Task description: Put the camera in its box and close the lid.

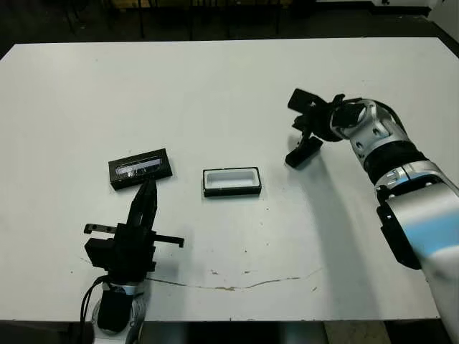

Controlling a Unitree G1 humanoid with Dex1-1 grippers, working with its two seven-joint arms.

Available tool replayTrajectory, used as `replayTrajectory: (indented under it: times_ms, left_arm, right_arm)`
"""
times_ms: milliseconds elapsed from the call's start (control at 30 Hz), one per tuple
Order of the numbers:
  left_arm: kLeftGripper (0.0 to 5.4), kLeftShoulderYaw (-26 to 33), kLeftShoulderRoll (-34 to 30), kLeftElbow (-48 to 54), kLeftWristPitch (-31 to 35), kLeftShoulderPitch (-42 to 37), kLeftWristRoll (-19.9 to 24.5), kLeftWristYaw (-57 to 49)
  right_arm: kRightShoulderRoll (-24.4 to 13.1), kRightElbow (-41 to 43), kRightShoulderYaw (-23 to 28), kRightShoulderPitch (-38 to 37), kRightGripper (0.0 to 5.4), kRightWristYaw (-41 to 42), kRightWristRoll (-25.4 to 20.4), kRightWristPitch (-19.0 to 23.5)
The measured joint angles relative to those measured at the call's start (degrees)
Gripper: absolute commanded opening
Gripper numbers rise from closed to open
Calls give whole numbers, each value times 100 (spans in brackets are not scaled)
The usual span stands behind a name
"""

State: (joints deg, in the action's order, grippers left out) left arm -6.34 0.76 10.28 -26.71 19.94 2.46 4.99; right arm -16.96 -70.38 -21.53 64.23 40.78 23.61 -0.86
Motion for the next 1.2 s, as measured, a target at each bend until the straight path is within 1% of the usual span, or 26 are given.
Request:
replayTrajectory:
  times_ms: [133, 267, 467, 600, 733, 1000, 1200]
  left_arm:
    - [2, -18, 3, 1, 7, 2, -3, -2]
    - [2, -21, 3, 4, 19, 4, -11, -8]
    - [2, -39, 4, 30, 61, 9, -21, -39]
    - [2, -53, 5, 41, 70, 11, -19, -43]
    - [2, -55, 6, 41, 71, 11, -36, -52]
    - [2, -61, 7, 30, 85, 12, -25, -51]
    - [2, -54, 7, 30, 97, 11, -12, -49]
  right_arm:
    - [-37, 0, 2, -52, 0, 222, -1, -93]
    - [-98, 2, 1, -61, 0, 361, 6, -16]
    - [-207, 29, -13, -88, 0, 391, 80, -10]
    - [-321, 87, -112, -104, 0, 444, 193, -121]
    - [-417, 165, -153, -104, 0, 661, 207, -114]
    - [-774, 571, -181, -173, 0, 1142, 175, -114]
    - [-1014, 995, -86, -549, 0, 1507, 34, -131]
